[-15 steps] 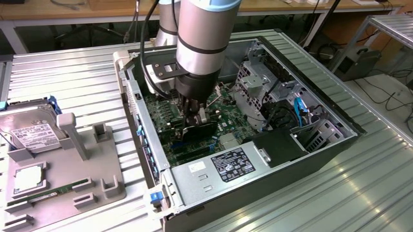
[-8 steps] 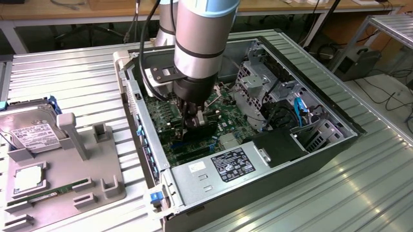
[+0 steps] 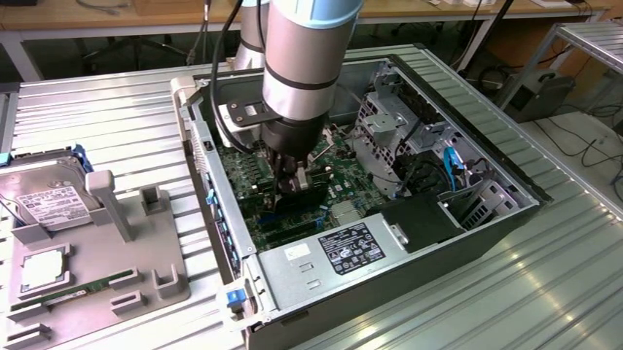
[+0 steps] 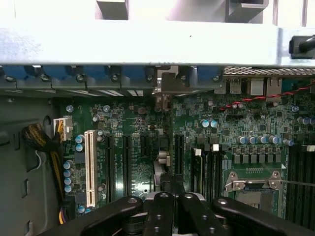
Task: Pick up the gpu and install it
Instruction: 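Press down on the gpu until it lock into place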
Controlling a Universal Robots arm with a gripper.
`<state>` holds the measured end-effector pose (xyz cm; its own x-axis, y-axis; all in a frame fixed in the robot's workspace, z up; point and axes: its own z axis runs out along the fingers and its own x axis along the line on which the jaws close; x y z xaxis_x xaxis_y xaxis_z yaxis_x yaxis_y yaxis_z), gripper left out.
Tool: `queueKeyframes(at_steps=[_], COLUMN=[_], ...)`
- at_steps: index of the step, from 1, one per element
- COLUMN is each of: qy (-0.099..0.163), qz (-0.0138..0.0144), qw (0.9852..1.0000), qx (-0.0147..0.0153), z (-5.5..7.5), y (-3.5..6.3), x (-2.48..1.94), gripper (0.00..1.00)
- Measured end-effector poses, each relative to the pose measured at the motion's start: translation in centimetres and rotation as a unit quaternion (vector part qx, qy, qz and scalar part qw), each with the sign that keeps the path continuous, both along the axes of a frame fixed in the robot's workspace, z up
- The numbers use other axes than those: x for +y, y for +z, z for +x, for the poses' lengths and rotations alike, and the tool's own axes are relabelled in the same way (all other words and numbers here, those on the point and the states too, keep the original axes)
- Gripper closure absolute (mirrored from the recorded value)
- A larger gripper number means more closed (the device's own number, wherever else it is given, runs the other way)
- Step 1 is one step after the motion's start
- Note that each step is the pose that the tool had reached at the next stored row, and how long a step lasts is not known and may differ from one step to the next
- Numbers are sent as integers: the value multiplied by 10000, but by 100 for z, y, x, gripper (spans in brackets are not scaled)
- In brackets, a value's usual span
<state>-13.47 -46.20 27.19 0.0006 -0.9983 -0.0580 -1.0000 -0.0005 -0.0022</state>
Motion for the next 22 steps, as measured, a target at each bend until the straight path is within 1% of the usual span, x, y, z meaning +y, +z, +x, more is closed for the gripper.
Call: queueKeyframes(at_steps=[2, 3, 16, 22], qy=[0, 0, 0, 1], qz=[-1, -1, -1, -3], qw=[10000, 10000, 10000, 10000], qx=[6, 6, 7, 8], z=[-1, -1, -6, -30], y=[0, 0, -7, -20], x=[-26, -31, -29, -29], gripper=[89, 89, 89, 89])
